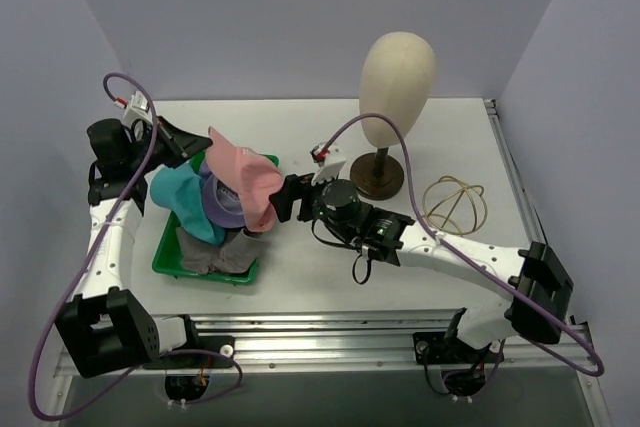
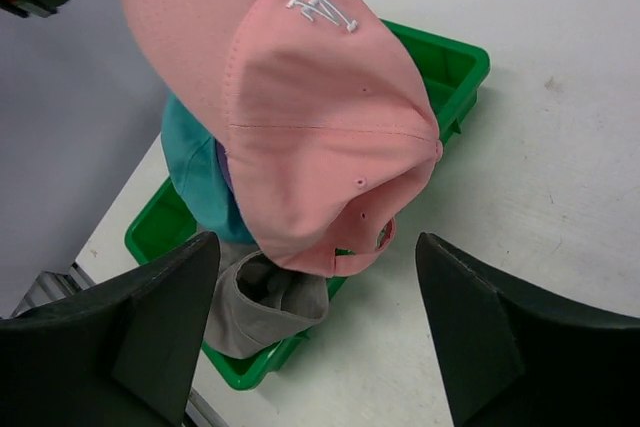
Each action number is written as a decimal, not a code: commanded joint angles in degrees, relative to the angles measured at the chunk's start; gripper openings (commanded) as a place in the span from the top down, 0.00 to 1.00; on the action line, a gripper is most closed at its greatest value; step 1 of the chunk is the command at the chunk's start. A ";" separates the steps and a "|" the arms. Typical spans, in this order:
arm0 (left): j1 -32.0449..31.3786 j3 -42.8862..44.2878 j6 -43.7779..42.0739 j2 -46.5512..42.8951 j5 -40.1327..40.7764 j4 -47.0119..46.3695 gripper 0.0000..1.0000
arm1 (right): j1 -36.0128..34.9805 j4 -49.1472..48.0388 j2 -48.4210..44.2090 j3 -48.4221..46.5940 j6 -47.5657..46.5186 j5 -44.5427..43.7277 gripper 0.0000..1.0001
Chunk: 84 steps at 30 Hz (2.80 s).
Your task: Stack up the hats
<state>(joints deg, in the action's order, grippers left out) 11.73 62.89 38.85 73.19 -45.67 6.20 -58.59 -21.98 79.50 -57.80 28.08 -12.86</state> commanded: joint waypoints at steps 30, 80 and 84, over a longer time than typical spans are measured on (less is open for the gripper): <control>0.23 0.21 23.10 -10.88 -10.49 -28.51 0.98 | 10.42 -17.39 -4.62 8.67 0.75 15.31 0.55; -44.50 -4.71 11.60 -8.88 31.87 -43.96 0.98 | 30.88 10.11 -4.81 -36.85 -36.16 -2.26 1.00; -47.14 -4.53 12.83 -3.59 31.17 -50.13 0.98 | 34.41 11.96 -2.43 -40.20 -35.72 0.64 1.00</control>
<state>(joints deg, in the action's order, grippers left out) -33.80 57.04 53.06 67.00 -15.44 -36.86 -26.68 -8.12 76.42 -94.61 -5.80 -13.65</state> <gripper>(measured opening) 0.050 0.006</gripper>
